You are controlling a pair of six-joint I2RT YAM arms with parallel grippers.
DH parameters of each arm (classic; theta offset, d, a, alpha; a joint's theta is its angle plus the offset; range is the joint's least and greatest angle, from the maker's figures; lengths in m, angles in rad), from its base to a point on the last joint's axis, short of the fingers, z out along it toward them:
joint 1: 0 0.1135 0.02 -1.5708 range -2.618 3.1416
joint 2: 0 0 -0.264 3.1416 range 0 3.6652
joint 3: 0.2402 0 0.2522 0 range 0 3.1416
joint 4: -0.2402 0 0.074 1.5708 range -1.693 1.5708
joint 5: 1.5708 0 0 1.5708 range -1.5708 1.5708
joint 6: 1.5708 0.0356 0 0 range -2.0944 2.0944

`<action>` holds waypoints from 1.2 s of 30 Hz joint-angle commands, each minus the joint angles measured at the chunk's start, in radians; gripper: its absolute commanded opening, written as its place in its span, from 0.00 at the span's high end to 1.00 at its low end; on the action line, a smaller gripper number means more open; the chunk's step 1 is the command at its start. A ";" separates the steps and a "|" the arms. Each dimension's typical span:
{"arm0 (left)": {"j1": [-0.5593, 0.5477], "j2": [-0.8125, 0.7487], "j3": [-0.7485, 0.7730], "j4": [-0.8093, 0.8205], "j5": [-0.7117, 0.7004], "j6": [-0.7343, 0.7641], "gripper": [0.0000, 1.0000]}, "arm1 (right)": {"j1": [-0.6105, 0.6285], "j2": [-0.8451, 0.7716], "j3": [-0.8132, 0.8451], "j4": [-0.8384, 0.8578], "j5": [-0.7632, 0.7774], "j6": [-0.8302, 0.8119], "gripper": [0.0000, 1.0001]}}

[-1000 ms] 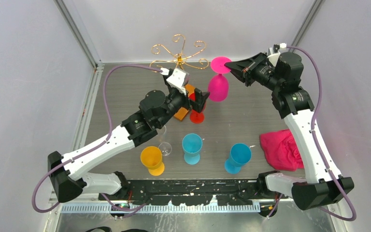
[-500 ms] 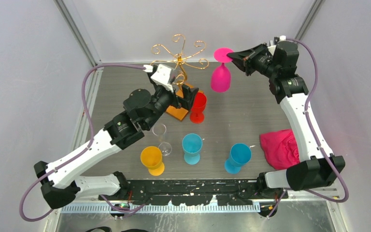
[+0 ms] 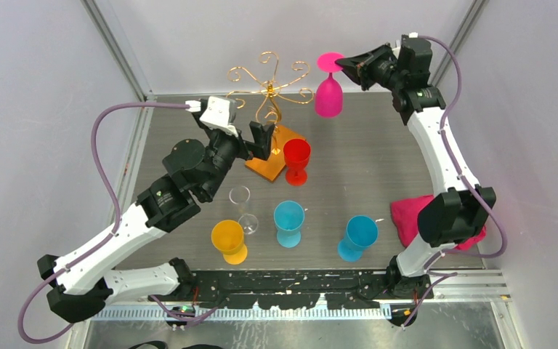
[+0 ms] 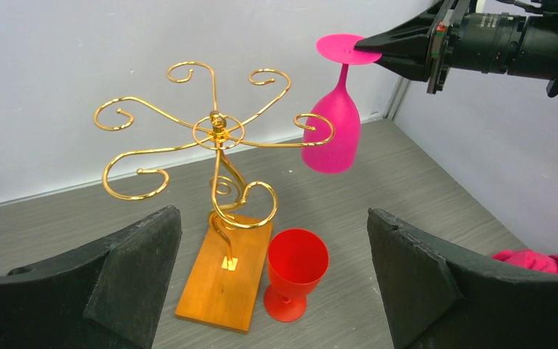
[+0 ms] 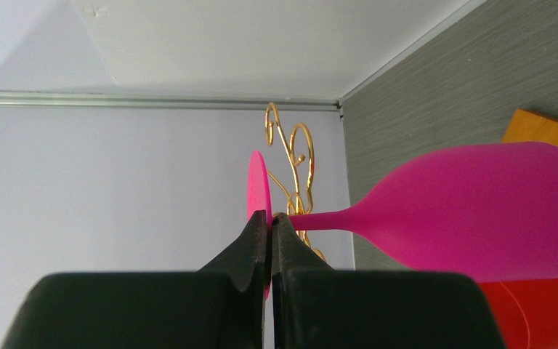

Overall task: Place the wine glass upside down on the wine glass rack
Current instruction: Turn the wine glass upside down at the wine rack.

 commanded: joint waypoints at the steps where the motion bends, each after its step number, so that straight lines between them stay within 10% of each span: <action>1: -0.005 -0.022 -0.005 0.008 -0.054 0.019 0.00 | -0.005 0.057 0.114 0.052 -0.005 -0.024 0.99; 36: -0.005 -0.065 -0.043 0.012 -0.102 0.030 0.00 | 0.092 0.562 0.777 -0.065 -0.047 -0.068 0.99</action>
